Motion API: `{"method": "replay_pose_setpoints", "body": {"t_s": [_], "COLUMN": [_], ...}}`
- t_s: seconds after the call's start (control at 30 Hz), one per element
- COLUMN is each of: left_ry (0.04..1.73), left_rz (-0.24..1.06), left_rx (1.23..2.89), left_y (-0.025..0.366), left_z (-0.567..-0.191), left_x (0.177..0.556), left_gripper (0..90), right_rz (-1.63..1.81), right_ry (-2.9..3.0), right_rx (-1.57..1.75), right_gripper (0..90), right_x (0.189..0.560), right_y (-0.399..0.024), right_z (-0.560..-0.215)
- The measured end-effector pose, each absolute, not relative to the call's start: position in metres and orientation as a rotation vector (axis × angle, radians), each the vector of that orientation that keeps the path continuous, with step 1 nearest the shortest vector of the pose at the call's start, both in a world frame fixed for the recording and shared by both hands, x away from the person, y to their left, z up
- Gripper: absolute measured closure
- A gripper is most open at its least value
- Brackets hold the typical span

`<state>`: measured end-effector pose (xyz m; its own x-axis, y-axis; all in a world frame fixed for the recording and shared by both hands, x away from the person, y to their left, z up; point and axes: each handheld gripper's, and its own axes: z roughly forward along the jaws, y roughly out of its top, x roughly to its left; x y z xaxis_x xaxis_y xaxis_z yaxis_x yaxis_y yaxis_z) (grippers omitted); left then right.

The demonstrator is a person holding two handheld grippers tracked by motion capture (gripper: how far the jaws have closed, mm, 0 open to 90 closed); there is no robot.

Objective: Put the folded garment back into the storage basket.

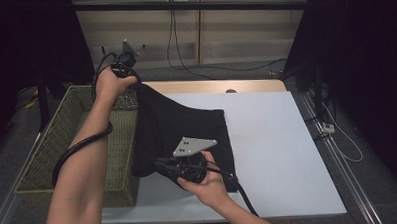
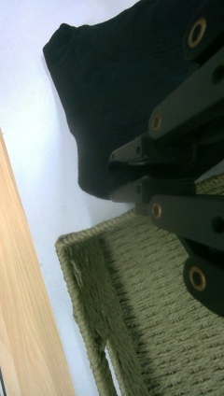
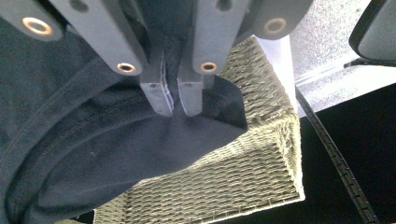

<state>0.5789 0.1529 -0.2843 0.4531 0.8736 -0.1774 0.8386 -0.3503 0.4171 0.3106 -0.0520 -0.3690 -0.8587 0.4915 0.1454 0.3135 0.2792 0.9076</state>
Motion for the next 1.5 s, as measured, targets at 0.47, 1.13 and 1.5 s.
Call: {"method": "replay_pose_setpoints", "body": {"t_s": [0.47,1.13,1.5], "left_ry": [1.446,1.466,1.484], "left_rz": [0.120,0.137,0.150], "left_rx": [2.256,2.231,2.231], "left_y": [0.166,0.178,0.185], "left_z": [-0.277,-0.269,-0.268], "left_x": [0.577,0.574,0.572], "left_gripper": [84.3,84.3,84.3], "right_rz": [1.650,1.662,1.667], "right_ry": [2.381,2.385,2.387], "right_rx": [0.735,0.713,0.699], "right_gripper": [86.1,86.1,86.1], "right_x": [0.312,0.313,0.313], "right_y": [-0.042,-0.030,-0.027], "right_z": [-0.365,-0.362,-0.360]}}
